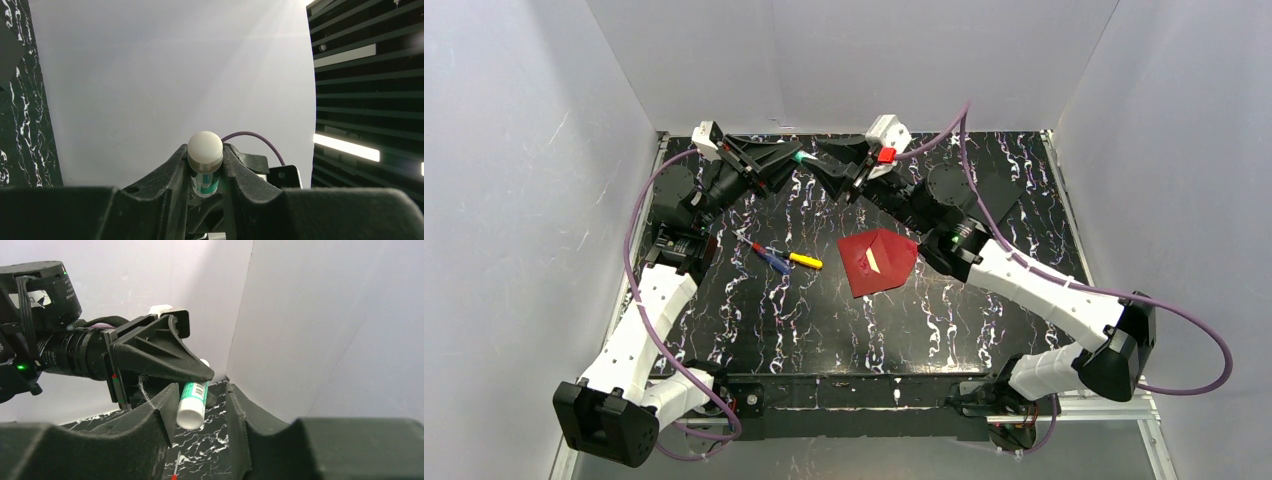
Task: Place the letter into the envelope and seal it
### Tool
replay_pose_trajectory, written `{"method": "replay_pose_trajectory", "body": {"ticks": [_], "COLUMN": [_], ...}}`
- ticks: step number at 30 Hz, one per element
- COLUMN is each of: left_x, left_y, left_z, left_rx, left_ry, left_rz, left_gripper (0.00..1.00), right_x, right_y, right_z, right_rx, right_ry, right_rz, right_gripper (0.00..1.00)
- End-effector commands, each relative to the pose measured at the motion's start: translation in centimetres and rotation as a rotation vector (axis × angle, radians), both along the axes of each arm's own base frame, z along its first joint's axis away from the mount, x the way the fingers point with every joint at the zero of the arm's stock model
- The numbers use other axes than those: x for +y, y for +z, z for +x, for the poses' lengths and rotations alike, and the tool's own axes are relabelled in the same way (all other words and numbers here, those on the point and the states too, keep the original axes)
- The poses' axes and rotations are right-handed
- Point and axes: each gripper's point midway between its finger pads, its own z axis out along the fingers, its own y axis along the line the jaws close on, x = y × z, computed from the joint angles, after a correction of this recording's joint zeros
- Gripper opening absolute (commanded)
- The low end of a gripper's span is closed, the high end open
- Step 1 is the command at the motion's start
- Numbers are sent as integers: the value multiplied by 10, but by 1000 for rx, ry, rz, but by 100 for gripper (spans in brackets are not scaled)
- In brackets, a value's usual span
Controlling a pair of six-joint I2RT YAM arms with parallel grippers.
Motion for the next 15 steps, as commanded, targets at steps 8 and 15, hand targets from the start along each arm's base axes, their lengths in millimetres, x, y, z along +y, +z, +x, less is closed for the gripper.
{"method": "replay_pose_trajectory", "body": {"ticks": [8, 15], "left_x": [6, 7], "left_y": [34, 33], "left_z": [-17, -19], "left_rx": [-83, -74], "left_ry": [9, 12], "left_rz": [-37, -47], "left_gripper": [0, 0], "right_x": [5, 8], "right_y": [30, 28], "right_z": [-5, -6], "right_rx": [-68, -71], "right_ry": [18, 24], "right_rz": [49, 38], "right_gripper": [61, 39]}}
